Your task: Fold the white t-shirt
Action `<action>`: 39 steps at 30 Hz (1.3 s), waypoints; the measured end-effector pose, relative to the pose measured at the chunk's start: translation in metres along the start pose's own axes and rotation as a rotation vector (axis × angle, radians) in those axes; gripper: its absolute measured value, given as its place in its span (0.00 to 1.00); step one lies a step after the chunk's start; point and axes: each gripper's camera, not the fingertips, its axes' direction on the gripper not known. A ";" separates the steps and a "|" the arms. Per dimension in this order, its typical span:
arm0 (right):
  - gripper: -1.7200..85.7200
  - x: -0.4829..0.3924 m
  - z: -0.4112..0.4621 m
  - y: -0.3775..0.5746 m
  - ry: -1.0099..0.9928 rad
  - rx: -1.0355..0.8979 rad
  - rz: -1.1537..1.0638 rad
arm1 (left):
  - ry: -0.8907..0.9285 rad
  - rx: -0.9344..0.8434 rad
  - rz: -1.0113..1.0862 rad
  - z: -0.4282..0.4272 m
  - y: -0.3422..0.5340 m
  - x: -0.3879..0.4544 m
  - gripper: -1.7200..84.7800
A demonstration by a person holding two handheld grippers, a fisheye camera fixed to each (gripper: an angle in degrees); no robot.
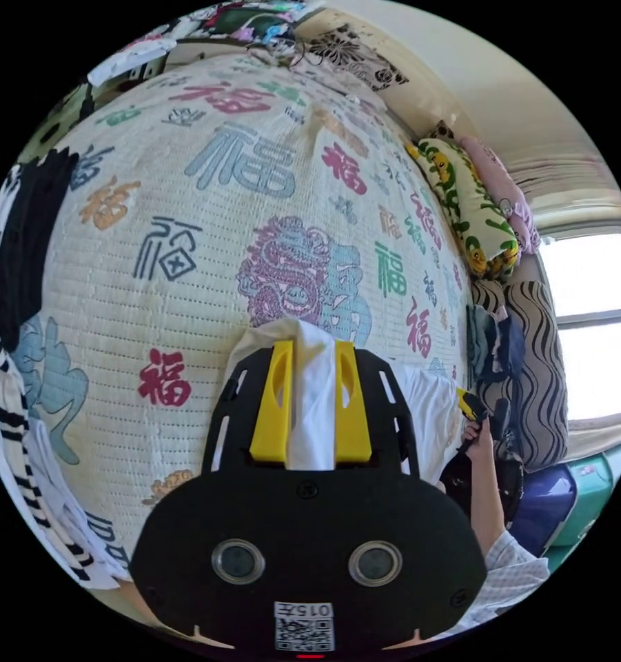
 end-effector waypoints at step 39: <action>0.04 -0.097 0.046 0.169 0.048 -0.271 -0.130 | 0.051 -0.096 0.088 -0.126 0.287 -0.027 0.03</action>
